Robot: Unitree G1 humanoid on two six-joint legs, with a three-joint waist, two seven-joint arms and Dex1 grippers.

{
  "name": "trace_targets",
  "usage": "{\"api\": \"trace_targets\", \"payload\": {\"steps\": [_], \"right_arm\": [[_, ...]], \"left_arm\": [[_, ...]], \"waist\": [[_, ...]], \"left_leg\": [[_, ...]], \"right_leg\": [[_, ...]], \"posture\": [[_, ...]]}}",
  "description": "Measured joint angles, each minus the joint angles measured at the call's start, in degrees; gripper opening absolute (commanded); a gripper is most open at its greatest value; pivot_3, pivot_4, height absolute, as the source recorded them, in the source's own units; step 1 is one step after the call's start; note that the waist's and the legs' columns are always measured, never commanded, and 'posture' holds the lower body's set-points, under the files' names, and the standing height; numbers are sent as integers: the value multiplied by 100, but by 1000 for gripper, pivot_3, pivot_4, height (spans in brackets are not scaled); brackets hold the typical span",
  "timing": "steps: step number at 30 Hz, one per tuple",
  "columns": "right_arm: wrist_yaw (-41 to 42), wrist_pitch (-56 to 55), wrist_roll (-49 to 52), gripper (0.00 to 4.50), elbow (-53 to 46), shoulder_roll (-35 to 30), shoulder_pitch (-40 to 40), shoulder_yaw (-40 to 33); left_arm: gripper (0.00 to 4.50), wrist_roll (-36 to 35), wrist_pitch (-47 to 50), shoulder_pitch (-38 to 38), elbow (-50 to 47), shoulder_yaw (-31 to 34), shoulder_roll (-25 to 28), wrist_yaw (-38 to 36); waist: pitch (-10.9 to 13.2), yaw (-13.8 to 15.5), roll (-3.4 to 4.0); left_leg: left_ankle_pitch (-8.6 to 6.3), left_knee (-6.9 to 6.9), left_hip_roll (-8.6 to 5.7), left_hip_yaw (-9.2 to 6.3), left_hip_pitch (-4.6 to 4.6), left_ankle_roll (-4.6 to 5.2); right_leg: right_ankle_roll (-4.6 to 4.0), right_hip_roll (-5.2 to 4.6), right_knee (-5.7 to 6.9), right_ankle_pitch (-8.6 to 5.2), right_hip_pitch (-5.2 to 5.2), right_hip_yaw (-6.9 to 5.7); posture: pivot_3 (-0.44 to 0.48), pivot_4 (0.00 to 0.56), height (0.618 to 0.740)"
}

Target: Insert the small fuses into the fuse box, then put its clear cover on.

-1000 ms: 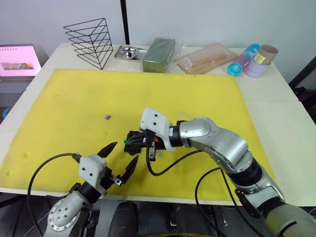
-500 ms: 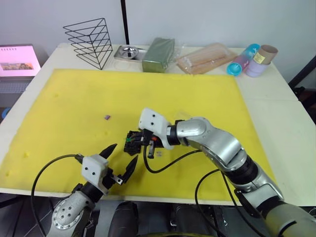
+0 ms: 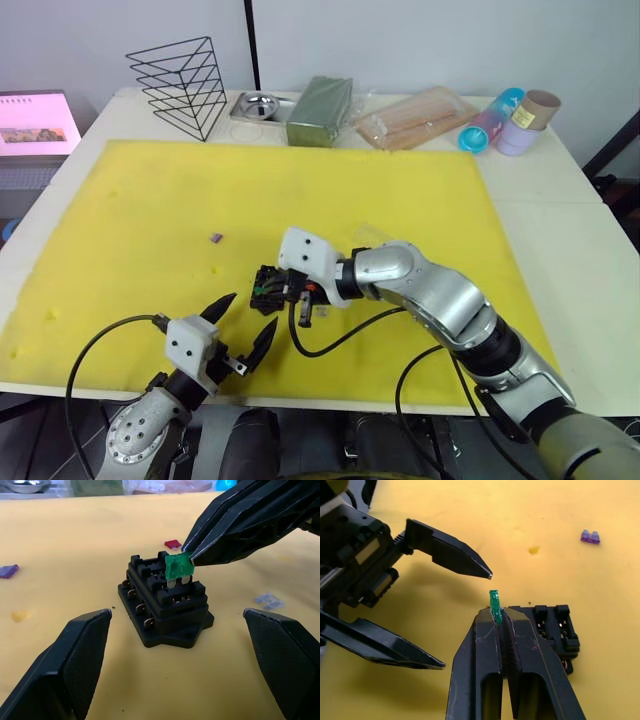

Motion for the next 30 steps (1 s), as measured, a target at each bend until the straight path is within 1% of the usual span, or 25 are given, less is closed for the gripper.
{"api": "trace_targets", "payload": {"steps": [8, 30], "right_arm": [[24, 3, -23, 0, 4, -4, 0, 0], [-34, 120, -35, 0, 18, 1, 113, 52]], "left_arm": [[4468, 2, -65, -92, 169, 1, 2, -3], [4468, 24, -121, -80, 156, -102, 11, 38]], "waist": [[0, 1, 0], [0, 0, 0]], "left_leg": [[0, 0, 0, 0, 0, 0], [0, 0, 0, 0, 0, 0]], "right_leg": [[0, 0, 0, 0, 0, 0], [0, 0, 0, 0, 0, 0]], "posture": [[0, 150, 740], [0, 150, 740]]}}
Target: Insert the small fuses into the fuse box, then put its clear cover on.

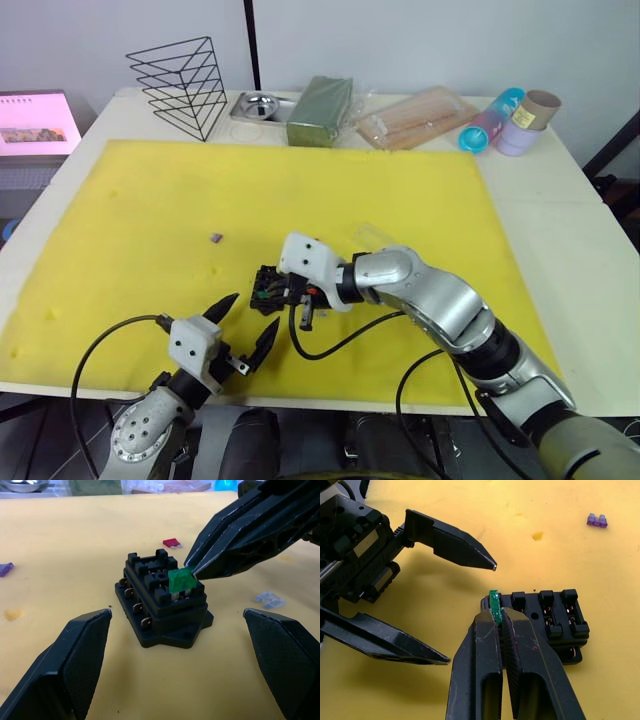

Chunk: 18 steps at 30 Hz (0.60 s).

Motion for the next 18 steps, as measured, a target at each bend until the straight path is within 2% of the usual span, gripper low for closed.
{"api": "trace_targets", "payload": {"steps": [18], "right_arm": [[-71, 173, 24, 0, 0, 110, 15, -59]], "left_arm": [[4468, -2, 212, -64, -140, -4, 13, 114]], "waist": [[0, 0, 0]], "left_leg": [[0, 0, 0, 0, 0, 0]], "right_leg": [[0, 0, 0, 0, 0, 0]], "posture": [[0, 150, 740]]}}
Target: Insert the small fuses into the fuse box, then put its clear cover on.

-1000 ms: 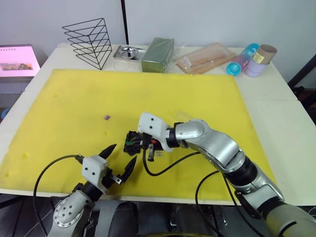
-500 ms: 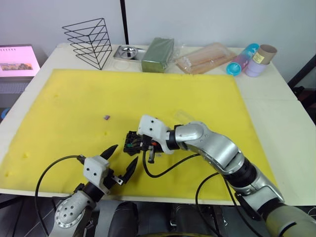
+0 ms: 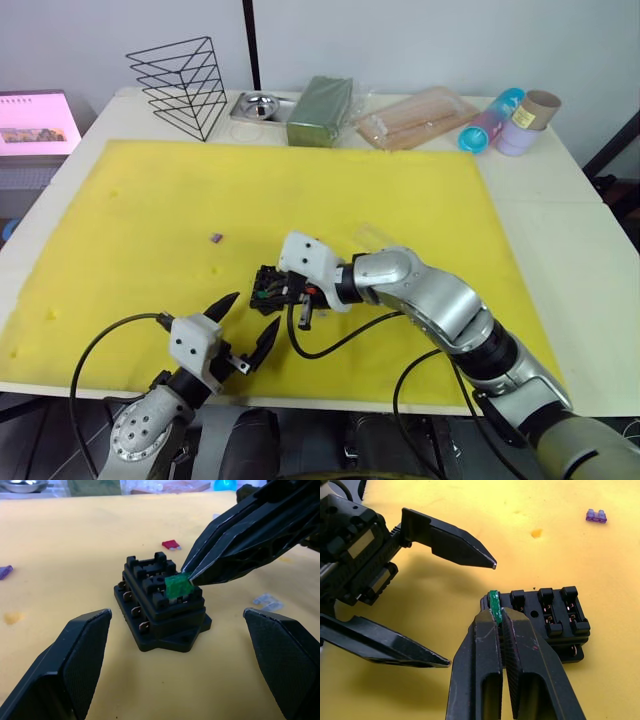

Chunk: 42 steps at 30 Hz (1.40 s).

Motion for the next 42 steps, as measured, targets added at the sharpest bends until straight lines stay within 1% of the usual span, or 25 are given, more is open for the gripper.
{"api": "trace_targets", "payload": {"steps": [11, 42], "right_arm": [[51, 162, 229, 0, -1, 50, -1, -118], [-25, 106, 197, 0, 101, 89, -2, -156]], "left_arm": [[4468, 2, 63, 19, -116, -13, -5, 25], [4468, 1, 128, 82, -161, -62, 31, 59]], "waist": [[0, 0, 0], [0, -1, 0]], "left_leg": [[0, 0, 0, 0, 0, 0], [0, -1, 0, 0, 0, 0]], "right_leg": [[0, 0, 0, 0, 0, 0], [0, 0, -2, 0, 0, 0]], "posture": [[0, 150, 740], [0, 150, 740]]}}
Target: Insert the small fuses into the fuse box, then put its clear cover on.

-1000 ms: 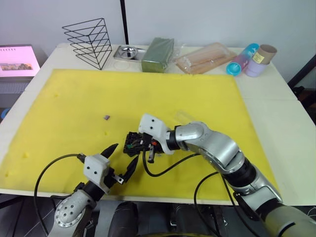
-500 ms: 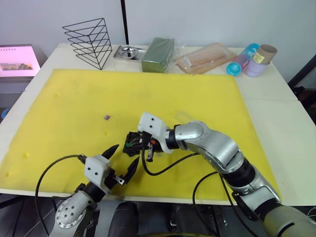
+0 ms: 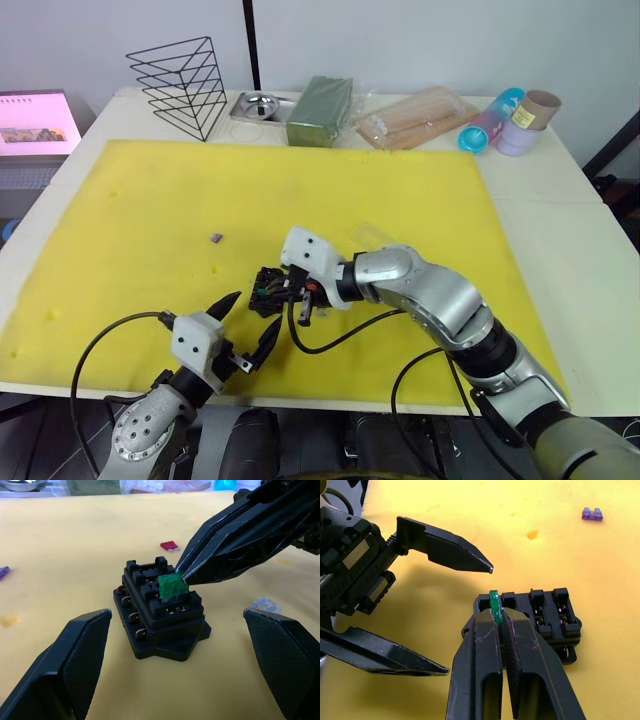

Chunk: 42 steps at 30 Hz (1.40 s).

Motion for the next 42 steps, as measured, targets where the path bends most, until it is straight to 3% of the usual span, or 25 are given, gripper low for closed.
{"api": "trace_targets", "payload": {"steps": [42], "right_arm": [[-169, -417, -460, 0, -223, -167, 120, 396]], "left_arm": [[4468, 41, -274, -45, 173, -58, -17, 72]], "waist": [[0, -2, 0]], "left_leg": [[0, -1, 0, 0, 0, 0]], "right_leg": [[0, 0, -1, 0, 0, 0]], "posture": [[0, 150, 740]]}}
